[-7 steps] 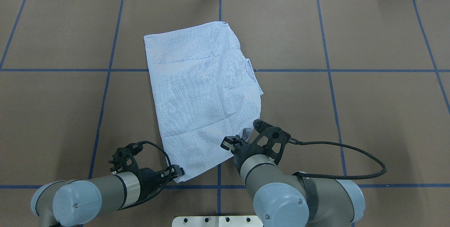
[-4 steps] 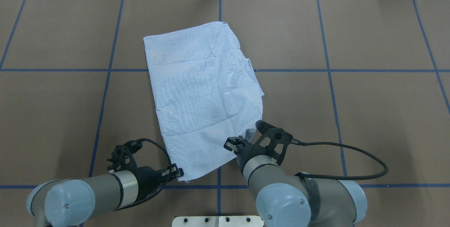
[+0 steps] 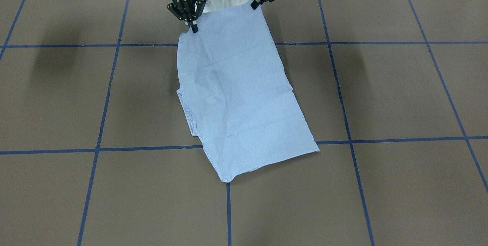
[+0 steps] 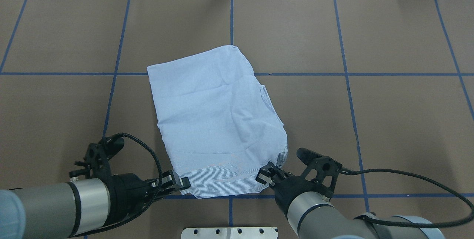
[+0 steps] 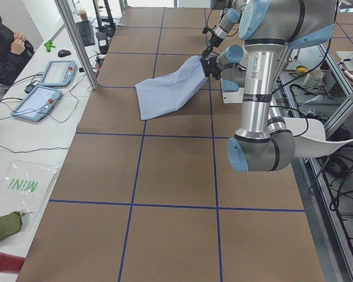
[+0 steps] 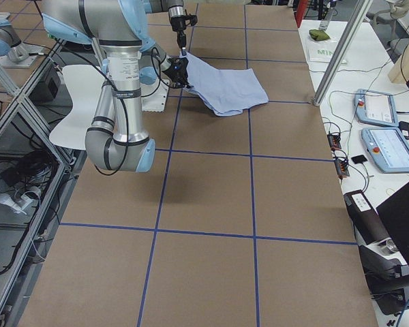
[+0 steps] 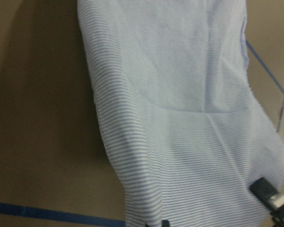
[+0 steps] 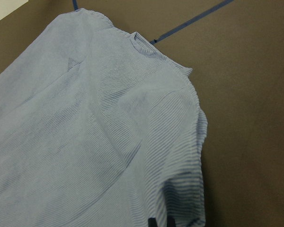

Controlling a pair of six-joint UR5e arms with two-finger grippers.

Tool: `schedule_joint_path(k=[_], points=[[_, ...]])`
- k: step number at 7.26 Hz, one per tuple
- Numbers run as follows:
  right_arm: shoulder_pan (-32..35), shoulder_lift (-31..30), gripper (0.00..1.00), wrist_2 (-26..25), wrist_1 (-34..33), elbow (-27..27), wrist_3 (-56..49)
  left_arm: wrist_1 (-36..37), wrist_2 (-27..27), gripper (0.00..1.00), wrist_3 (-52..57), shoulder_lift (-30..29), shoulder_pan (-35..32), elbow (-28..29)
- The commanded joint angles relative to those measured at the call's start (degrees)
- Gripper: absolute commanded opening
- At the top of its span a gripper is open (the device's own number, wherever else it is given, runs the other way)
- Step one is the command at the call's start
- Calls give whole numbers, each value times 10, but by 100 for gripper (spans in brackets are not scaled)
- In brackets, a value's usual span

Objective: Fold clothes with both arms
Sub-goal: 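Lift the near edge with both grippers and fold it away from the robot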

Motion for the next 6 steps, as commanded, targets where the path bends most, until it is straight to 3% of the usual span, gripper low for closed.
schedule_joint_path(k=[1,5,6], points=[[-14,45,0,-4,-85,40,-2,98,-27,0,16,-12,-26,-40],[132,202,0,38,-99,-135,-77,136,-28,0,122,-73,-157,89],[170,261,0,62,-99,-210,-98,153,-28,0,126,-76,-189,108]])
